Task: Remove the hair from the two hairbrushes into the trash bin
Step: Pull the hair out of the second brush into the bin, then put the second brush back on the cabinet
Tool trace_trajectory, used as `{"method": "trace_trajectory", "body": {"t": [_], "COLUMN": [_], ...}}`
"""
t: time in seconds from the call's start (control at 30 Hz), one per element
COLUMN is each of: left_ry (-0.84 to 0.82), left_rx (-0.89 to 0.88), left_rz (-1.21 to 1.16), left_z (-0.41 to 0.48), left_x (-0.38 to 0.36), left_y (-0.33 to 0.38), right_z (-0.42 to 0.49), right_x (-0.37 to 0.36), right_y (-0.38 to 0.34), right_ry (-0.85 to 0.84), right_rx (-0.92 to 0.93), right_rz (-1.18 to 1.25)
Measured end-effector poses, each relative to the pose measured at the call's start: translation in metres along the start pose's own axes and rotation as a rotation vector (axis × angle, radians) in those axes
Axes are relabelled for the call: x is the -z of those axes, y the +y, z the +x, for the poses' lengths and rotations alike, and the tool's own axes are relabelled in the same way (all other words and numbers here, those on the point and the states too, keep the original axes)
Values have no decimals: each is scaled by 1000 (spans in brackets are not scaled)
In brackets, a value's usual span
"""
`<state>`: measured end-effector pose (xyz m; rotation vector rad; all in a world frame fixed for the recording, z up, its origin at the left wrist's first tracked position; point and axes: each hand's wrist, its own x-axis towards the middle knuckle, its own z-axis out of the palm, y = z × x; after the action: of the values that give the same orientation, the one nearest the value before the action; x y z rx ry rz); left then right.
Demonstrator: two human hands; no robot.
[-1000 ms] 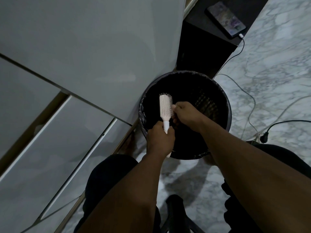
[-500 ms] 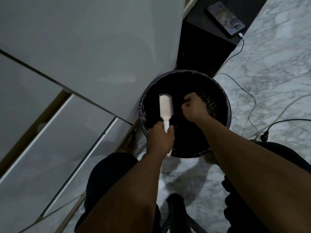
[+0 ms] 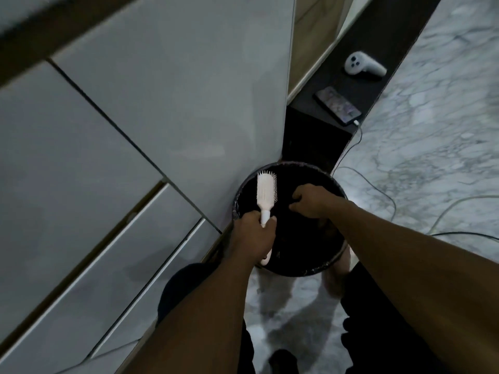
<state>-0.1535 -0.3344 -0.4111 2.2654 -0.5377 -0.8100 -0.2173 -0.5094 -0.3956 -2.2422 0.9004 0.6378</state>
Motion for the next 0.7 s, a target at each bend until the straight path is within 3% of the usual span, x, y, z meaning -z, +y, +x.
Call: {"method": "trace_trajectory", "body": {"t": [0.4,0.7], "left_ry": [294,533], "left_rx": [-261,-437], "left_rz": [142,186], "left_z": [-81,-170], "left_x": [139,237], "left_y": [157,219], "right_z": [-152,-270], "right_x": [166,230], "right_y": [-101,-171], "right_ry": [261,445], "right_rx": [133,232], "right_rz": [-44,-40]}}
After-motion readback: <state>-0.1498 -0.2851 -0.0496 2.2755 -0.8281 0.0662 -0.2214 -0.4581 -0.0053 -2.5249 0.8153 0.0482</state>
